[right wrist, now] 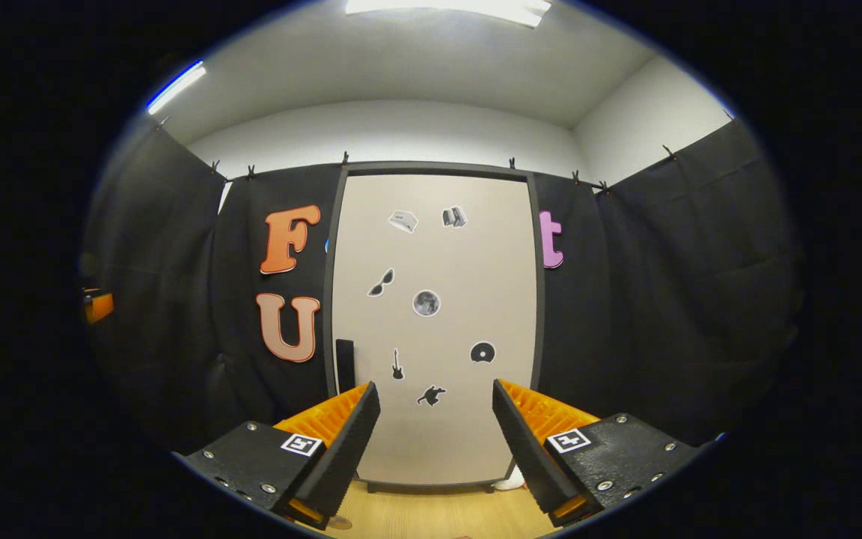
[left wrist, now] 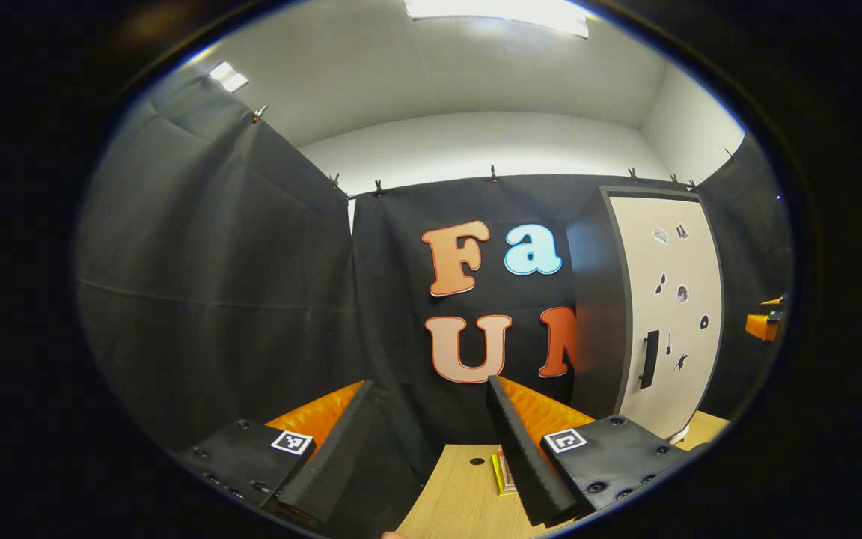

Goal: Open the cabinet door with the right hand, grasp the bottle in the cabinet with the left hand and place it on the coaster, then close the cabinet door with the right hand.

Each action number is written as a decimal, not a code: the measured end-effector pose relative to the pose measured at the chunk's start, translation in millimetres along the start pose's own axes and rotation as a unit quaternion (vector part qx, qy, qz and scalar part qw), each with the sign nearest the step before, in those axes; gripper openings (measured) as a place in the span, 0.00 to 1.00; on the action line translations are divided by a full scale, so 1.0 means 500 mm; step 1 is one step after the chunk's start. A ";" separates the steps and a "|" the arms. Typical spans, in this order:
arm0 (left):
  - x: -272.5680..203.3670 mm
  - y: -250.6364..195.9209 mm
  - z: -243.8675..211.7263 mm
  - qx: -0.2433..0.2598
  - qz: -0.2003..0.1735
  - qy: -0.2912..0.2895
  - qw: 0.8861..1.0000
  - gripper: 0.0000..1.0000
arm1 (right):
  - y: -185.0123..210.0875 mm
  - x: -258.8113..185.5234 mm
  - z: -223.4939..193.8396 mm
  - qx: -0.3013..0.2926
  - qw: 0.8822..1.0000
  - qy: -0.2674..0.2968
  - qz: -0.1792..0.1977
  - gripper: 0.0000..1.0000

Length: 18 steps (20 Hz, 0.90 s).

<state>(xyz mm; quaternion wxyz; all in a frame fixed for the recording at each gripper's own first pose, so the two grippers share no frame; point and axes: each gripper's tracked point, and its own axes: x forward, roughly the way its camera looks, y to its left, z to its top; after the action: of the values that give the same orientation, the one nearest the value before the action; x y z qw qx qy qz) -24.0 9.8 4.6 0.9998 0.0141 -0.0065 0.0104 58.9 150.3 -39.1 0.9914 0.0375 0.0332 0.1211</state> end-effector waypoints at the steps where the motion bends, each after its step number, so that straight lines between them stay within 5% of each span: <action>1: -0.004 0.007 -0.001 0.001 0.004 0.002 1.000 0.96 | 0.016 0.014 -0.006 0.002 1.000 0.003 0.005 0.94; 18: -0.072 0.152 -0.035 0.010 0.082 0.030 0.996 0.96 | 0.250 0.315 -0.120 0.000 0.998 0.036 0.052 0.93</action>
<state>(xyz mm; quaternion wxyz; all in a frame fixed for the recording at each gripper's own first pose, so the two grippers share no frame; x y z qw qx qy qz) -61.5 85.4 -11.4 0.9952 0.0235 0.0225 0.0926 177.3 313.6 -97.5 0.9819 0.0345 0.0670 0.1738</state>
